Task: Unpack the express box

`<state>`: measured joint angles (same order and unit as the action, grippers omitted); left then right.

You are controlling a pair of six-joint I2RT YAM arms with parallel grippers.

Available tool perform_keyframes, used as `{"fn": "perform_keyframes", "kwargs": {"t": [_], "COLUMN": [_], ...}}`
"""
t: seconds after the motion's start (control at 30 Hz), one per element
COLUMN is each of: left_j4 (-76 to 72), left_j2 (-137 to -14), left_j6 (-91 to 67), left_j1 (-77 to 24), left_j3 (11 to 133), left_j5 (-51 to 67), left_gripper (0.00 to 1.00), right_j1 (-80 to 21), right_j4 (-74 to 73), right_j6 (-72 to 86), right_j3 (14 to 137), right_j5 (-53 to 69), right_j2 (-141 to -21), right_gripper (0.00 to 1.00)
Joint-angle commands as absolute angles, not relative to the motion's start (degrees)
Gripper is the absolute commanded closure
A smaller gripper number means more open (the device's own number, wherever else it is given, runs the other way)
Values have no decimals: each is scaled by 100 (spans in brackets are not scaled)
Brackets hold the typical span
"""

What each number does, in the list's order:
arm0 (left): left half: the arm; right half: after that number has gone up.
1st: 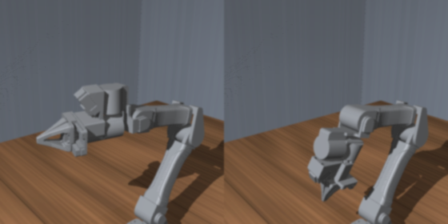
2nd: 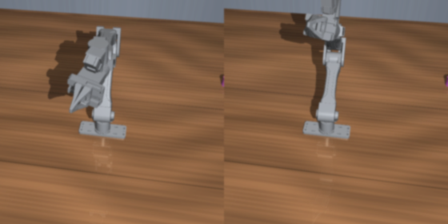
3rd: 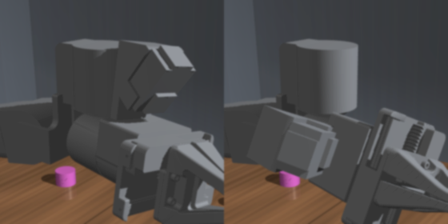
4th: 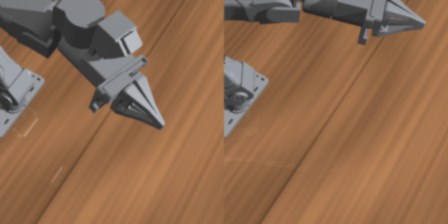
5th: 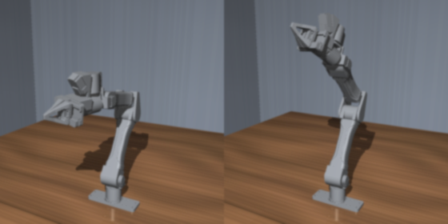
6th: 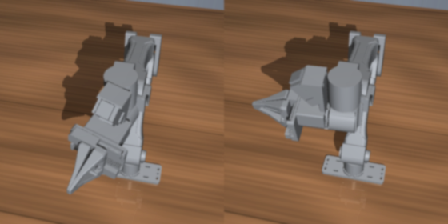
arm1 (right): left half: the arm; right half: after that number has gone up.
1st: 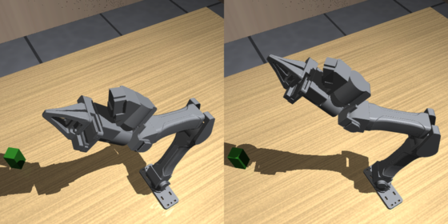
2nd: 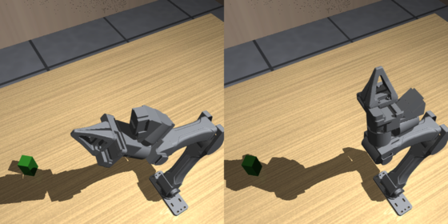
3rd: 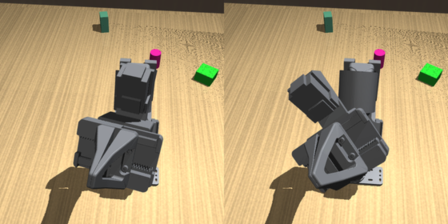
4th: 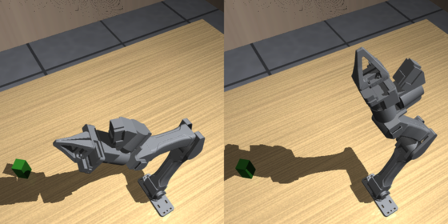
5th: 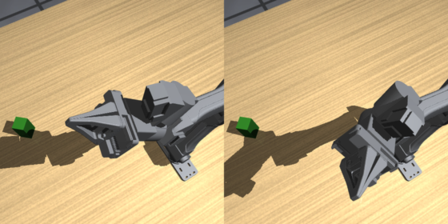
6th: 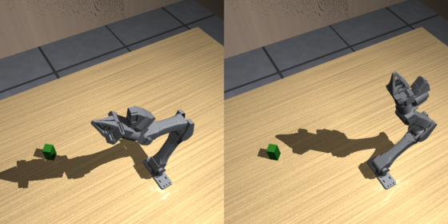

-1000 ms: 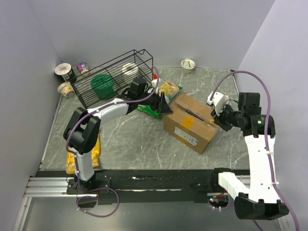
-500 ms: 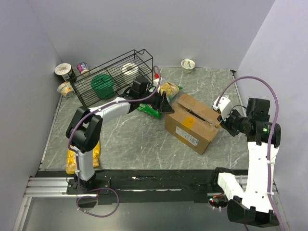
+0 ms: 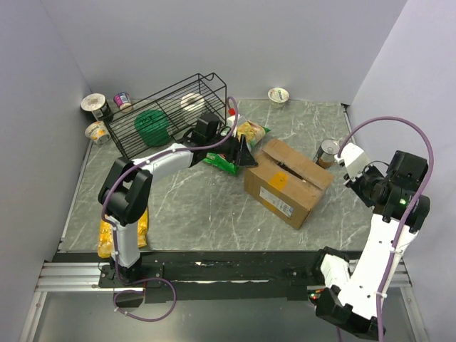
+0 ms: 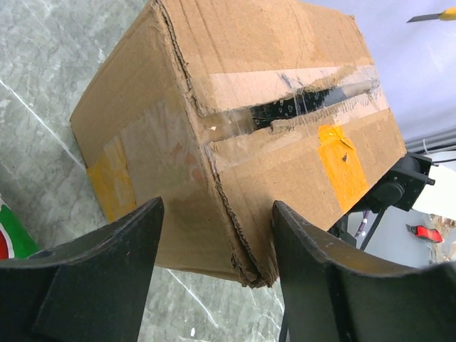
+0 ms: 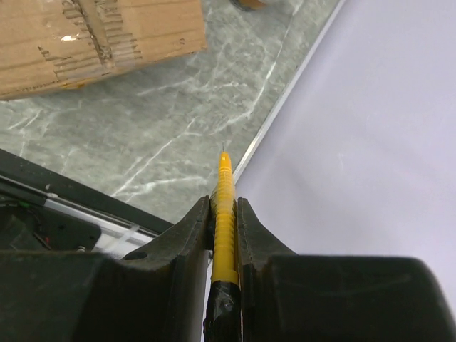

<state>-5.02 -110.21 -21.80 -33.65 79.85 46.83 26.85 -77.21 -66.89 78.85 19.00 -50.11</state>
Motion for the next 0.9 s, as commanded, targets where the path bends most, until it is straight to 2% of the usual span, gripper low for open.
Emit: {"fn": "perform_keyframes", "kwargs": {"t": [0.0,0.1,0.23,0.33,0.43,0.47,0.6,0.73,0.87], "left_j4": [35,44,79,219,667,738,818,607,650], "left_j2": [-11224,-11075,-10837,-10714,-10749,-10793,-11004,-10934,-10706], "left_j6": [-1898,-1811,-1635,-1477,-960,-906,-861,-861,-546], "left_j1": [-3208,-3208,-3103,-2892,-2856,-2848,-2856,-2996,-3243], "left_j3": [8103,8524,9017,9044,8974,8956,8860,8631,8307], "left_j5": [4446,4947,5133,4809,3669,3247,2970,3374,3656], "left_gripper": [30,24,22,22,26,30,37,36,34], "right_j1": [2856,2848,2848,2804,2655,2593,2049,997,379], "right_j4": [-7939,-7367,-6857,-6601,-6311,-6197,-5696,-5126,-4686], "right_j6": [-5413,-4530,-4149,-3956,-3727,-3579,-3174,-2848,-2514], "right_j3": [7762,7340,6979,6645,6207,6135,5819,5468,5265], "right_j5": [2336,2522,2584,2637,2654,2646,2496,2444,2329], "right_j2": [-4984,-5018,-5019,-4975,-4983,-4992,-5062,-5045,-5080], "right_gripper": [100,100,100,100,100,100,100,100,100]}}
